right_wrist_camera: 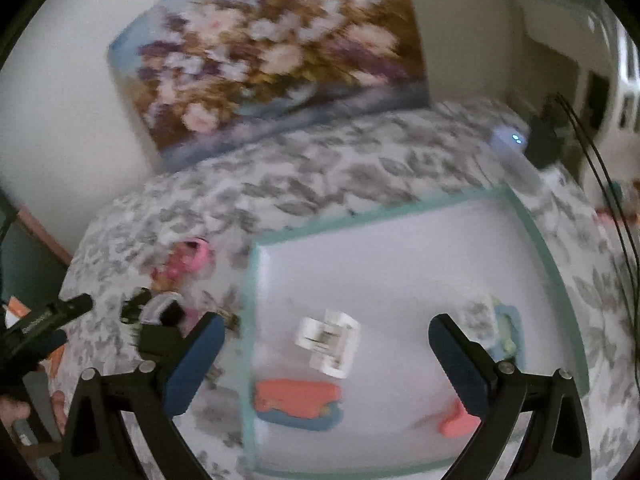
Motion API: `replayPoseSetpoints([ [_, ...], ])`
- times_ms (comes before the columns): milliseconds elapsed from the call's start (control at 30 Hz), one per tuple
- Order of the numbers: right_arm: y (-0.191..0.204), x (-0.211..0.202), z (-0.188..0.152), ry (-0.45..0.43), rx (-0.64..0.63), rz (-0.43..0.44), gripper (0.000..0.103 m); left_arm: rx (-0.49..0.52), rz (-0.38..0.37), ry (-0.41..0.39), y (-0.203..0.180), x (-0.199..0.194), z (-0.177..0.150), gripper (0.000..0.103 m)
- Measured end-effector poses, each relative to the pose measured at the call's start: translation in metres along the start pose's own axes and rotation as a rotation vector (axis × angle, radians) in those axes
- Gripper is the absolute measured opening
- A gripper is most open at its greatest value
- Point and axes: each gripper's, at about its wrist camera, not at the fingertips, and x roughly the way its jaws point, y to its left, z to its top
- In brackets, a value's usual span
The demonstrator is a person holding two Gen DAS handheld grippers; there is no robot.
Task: Organize rigid objects
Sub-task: 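Move both open tools back from the tray to the toy pile, then grasp the black charger plug with the right tool while the left tool grasps the red bottle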
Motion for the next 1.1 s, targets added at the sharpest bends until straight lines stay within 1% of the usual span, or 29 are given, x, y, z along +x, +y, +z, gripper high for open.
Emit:
replayPoseSetpoints([
  [67, 0.016, -0.002, 0.002, -0.017, -0.007, 0.046, 0.103, -0.016, 0.003, 0.016, 0.01, 0.003, 0.004, 0.103],
  [133, 0.029, -0.001, 0.002, -0.024, -0.014, 0.077, 0.103, -0.037, -0.001, 0.03, 0.022, 0.005, 0.006, 0.103],
  [200, 0.047, 0.004, 0.001, -0.024, -0.048, 0.099, 0.103, -0.052, -0.003, 0.037, 0.032, 0.007, 0.008, 0.103],
  [367, 0.08, 0.027, -0.009, 0.031, -0.108, 0.128, 0.103, -0.083, 0.007, 0.062, 0.053, 0.016, 0.012, 0.103],
  [500, 0.107, 0.048, -0.019, 0.076, -0.149, 0.155, 0.102, -0.107, 0.003, 0.101, 0.064, 0.031, 0.011, 0.103],
  [600, 0.12, 0.061, -0.026, 0.11, -0.154, 0.189, 0.097, -0.116, -0.003, 0.14, 0.067, 0.045, 0.008, 0.103],
  [733, 0.137, 0.076, -0.033, 0.144, -0.162, 0.211, 0.091, -0.127, -0.003, 0.172, 0.07, 0.058, 0.005, 0.103],
  [867, 0.149, 0.09, -0.038, 0.174, -0.166, 0.231, 0.083, -0.144, -0.001, 0.185, 0.075, 0.063, 0.004, 0.103],
  [1100, 0.159, 0.11, -0.043, 0.217, -0.146, 0.251, 0.075, -0.172, 0.001, 0.205, 0.083, 0.069, 0.002, 0.103],
])
